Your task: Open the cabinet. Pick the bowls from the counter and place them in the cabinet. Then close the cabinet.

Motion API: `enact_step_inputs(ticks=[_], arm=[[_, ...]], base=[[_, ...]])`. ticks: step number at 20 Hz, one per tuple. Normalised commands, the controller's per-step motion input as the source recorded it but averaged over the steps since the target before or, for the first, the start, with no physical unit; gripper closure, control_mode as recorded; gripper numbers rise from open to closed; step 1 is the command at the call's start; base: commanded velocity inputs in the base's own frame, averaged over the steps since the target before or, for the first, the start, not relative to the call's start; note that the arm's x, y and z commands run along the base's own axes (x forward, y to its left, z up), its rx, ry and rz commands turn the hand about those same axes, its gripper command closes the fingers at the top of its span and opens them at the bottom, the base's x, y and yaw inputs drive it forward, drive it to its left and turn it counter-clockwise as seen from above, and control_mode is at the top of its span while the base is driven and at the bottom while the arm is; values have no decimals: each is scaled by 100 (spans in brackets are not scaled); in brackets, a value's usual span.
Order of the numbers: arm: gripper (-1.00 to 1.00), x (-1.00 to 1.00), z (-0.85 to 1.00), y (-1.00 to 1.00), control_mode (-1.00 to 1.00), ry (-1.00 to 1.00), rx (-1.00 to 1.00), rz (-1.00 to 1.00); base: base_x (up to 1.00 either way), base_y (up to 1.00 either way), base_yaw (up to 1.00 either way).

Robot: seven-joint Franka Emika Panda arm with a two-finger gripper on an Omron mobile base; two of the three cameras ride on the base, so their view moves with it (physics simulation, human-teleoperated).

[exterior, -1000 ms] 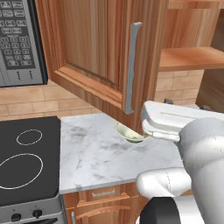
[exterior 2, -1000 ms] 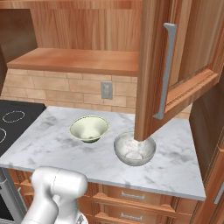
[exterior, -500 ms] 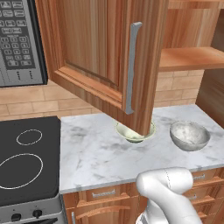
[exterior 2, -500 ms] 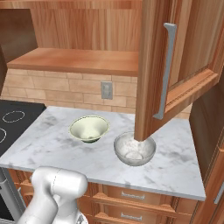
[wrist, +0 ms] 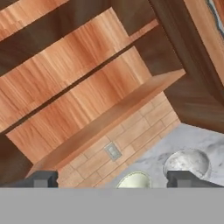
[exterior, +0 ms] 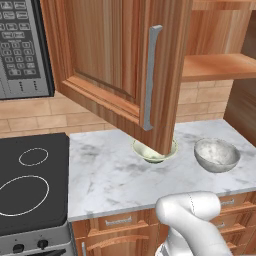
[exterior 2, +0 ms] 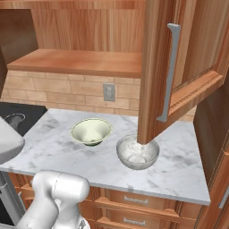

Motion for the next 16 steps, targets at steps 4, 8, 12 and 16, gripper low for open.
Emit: enact_step_inputs(ticks=[4, 8, 12, 16], arm=[[-100, 20, -39, 10, -100, 2, 12, 9], [-100, 26, -41, 22, -100, -2, 7, 7], [-100, 40, -6, 5, -100, 0, 9, 5], [-100, 35, 0, 4, -100, 2, 13, 8]], base=[[0, 0, 0], [0, 0, 0], [0, 0, 0], [0, 0, 0]])
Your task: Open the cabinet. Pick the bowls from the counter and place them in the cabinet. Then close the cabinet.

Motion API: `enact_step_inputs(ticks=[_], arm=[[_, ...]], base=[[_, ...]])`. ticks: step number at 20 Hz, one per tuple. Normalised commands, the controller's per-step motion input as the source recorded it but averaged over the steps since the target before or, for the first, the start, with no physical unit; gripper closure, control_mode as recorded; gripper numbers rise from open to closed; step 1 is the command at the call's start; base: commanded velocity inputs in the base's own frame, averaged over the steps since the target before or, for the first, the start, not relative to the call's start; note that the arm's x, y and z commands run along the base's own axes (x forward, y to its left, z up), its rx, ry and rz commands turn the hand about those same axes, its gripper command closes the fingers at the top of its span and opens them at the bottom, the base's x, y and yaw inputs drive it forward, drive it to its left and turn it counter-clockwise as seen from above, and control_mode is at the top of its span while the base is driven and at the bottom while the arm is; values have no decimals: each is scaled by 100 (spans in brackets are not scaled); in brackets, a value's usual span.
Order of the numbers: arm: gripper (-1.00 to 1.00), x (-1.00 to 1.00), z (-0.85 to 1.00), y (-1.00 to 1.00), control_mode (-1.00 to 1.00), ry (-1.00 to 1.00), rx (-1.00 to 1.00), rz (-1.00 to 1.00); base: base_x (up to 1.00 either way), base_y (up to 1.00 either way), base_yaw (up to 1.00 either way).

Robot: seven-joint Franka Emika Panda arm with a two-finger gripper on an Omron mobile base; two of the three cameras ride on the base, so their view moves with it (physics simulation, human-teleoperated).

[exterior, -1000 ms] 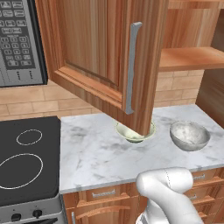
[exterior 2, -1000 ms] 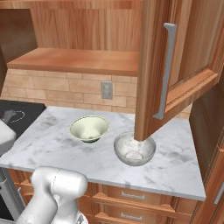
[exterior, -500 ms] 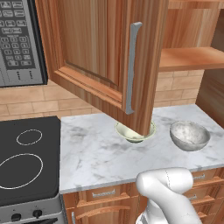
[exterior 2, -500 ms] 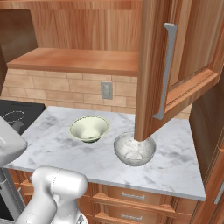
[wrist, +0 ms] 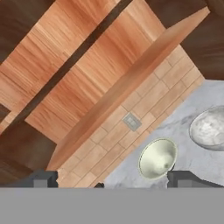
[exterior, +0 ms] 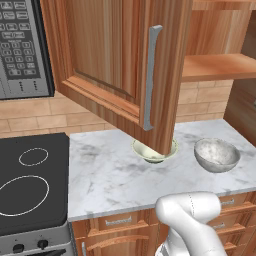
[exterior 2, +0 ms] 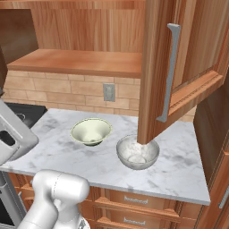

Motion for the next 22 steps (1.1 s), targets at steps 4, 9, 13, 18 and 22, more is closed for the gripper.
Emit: enact_step_inputs(ticks=[4, 9, 13, 18, 22], arm=[[-100, 31, 0, 9, -100, 7, 14, 10], [-100, 14, 0, 47, -100, 8, 12, 13], [-100, 19, 0, 37, -100, 0, 4, 7], [-100, 19, 0, 28, -100, 0, 7, 6], [-100, 16, 0, 36, -100, 4, 13, 10]], base=[[0, 0, 0], [0, 0, 0], [0, 0, 0], [0, 0, 0], [0, 0, 0]])
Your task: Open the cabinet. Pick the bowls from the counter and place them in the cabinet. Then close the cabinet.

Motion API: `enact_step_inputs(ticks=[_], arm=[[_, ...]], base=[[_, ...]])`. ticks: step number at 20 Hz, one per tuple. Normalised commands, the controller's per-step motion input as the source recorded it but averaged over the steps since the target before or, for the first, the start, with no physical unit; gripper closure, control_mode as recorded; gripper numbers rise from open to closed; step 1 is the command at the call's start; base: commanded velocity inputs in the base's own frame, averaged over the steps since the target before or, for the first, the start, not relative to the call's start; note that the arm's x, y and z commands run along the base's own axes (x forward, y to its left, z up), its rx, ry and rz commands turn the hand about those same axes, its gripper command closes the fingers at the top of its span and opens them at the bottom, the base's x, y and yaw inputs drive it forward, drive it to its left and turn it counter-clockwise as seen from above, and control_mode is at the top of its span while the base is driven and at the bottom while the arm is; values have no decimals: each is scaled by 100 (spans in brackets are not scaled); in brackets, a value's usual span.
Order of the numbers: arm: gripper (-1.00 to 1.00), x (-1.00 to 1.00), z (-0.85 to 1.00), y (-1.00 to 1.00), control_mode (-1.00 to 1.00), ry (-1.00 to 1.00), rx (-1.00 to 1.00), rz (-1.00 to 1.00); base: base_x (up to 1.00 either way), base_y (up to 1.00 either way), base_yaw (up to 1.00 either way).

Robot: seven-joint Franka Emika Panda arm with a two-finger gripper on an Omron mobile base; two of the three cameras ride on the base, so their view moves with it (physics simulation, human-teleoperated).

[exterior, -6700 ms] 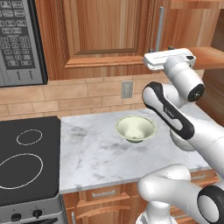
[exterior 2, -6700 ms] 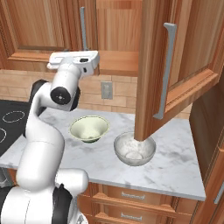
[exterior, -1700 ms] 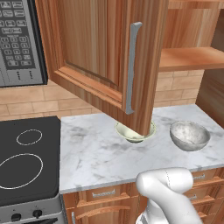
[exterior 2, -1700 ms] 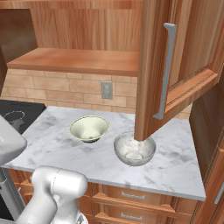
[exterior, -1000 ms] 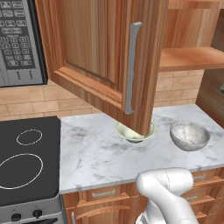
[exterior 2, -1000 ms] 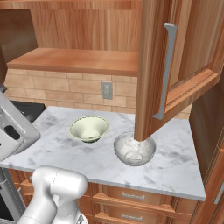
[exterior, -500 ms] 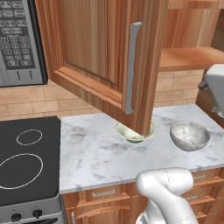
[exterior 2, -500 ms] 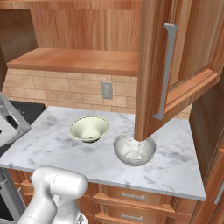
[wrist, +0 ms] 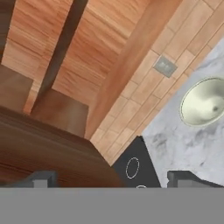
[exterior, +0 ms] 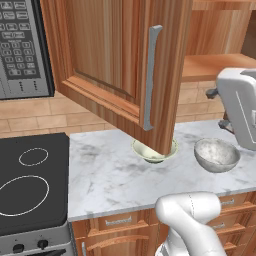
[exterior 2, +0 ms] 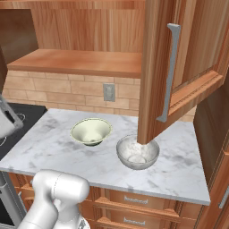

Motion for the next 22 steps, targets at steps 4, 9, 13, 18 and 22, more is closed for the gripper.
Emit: enact_step_inputs(ticks=[4, 9, 13, 18, 22], arm=[[-100, 28, 0, 38, -100, 13, 14, 13], [-100, 38, 0, 40, -100, 16, 14, 14], [-100, 23, 0, 22, -100, 16, 17, 14], [-100, 22, -10, 49, -100, 1, 10, 8], [-100, 30, -19, 50, -100, 0, 8, 5]], base=[[0, 0, 0], [0, 0, 0], [0, 0, 0], [0, 0, 0], [0, 0, 0]])
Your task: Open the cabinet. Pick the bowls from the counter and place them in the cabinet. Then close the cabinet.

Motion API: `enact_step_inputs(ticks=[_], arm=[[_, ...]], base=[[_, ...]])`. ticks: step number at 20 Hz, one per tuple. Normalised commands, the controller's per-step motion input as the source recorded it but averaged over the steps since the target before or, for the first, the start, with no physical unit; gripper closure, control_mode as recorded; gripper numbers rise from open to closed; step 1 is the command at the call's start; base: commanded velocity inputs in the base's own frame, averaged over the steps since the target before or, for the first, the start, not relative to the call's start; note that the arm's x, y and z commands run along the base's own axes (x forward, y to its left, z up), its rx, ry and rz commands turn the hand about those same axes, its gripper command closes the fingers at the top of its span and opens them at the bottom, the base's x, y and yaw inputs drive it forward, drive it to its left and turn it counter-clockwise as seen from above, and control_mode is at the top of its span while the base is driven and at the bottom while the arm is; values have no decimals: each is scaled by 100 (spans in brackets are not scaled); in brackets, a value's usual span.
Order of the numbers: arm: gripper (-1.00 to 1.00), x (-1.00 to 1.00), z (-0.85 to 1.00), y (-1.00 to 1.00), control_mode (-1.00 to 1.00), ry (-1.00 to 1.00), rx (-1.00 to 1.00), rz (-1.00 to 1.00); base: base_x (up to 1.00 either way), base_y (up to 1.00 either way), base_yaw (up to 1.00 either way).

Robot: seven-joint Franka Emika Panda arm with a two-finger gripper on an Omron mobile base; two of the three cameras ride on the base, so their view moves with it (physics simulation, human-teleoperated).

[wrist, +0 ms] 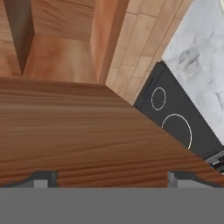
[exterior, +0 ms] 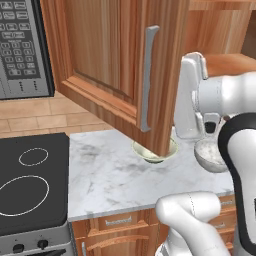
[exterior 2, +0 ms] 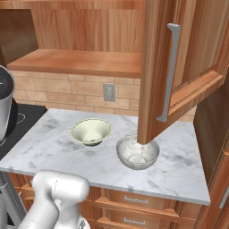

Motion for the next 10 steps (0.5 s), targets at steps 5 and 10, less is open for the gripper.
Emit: enact_step_inputs(ticks=[5, 10], arm=[[-100, 13, -15, 58, -100, 0, 11, 7], [-100, -27, 0, 72, -100, 0, 15, 12]], base=[[0, 0, 0], [0, 0, 0]])
